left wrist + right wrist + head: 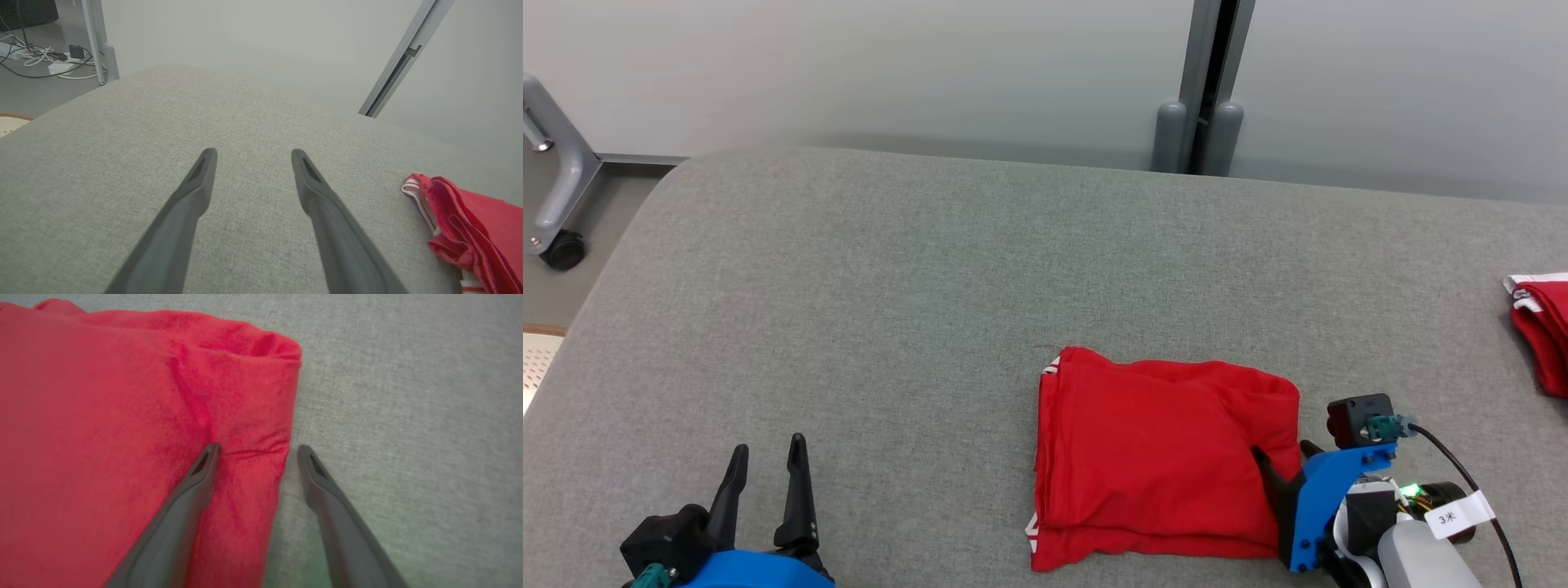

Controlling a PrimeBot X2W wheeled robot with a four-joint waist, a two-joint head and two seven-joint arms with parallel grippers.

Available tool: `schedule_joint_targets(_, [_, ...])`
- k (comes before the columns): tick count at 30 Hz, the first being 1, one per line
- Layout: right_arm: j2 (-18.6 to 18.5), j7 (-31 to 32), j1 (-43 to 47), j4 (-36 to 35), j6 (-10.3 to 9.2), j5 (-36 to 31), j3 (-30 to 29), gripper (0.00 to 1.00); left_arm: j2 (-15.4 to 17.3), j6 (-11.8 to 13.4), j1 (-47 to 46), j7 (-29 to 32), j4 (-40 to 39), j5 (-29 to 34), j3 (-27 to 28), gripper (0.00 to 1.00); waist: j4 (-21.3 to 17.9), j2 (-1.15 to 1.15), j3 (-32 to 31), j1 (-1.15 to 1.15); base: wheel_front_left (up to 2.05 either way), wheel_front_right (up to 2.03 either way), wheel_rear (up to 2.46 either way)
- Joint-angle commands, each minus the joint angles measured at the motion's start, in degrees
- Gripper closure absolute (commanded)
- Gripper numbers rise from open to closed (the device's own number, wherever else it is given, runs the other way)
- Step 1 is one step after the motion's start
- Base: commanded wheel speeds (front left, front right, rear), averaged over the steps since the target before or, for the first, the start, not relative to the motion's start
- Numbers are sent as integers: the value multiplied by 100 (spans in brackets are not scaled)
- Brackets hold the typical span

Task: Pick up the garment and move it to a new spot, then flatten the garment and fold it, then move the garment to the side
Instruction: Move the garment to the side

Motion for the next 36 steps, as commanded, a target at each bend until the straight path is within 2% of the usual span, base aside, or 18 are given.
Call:
schedule_joint_targets(1, [16,74,-21,98,2,105,97,64,-22,-12,16,-26,-21,43,61,0,21,0,29,0,0,0,0])
schedule_joint_targets(2, [19,67,-40,97,3,127,143,78,-26,-21,21,-26,-20,54,73,0,17,0,38,0,0,0,0])
schedule_joint_targets(3, [21,48,-76,78,4,162,189,100,-34,-32,23,-26,-17,60,79,0,-1,0,47,0,0,0,0])
schedule_joint_targets(13, [-70,-431,-445,-292,1,-82,-13,100,-33,-54,-59,-26,-159,247,21,0,-587,0,123,0,0,0,0])
schedule_joint_targets(21, [-445,-493,-508,-839,1,-190,-281,100,128,-20,-130,73,-405,334,-12,0,-1651,0,363,0,0,0,0])
schedule_joint_targets(23, [-528,-485,-532,-1050,1,-150,-348,100,193,8,-206,139,-537,372,-27,0,-2090,0,543,0,0,0,0])
schedule_joint_targets(25, [-549,-516,-555,-1160,1,-132,-379,100,246,25,-257,208,-629,402,-46,0,-2360,0,677,0,0,0,0])
schedule_joint_targets(31, [-429,-720,-726,-1236,1,-118,-148,100,398,45,-435,414,-823,491,-115,0,-2947,0,958,0,0,0,0])
schedule_joint_targets(36, [-478,-794,-1164,-1047,1,-133,224,100,445,54,-491,505,-882,515,-156,0,-3065,0,1001,0,0,0,0])
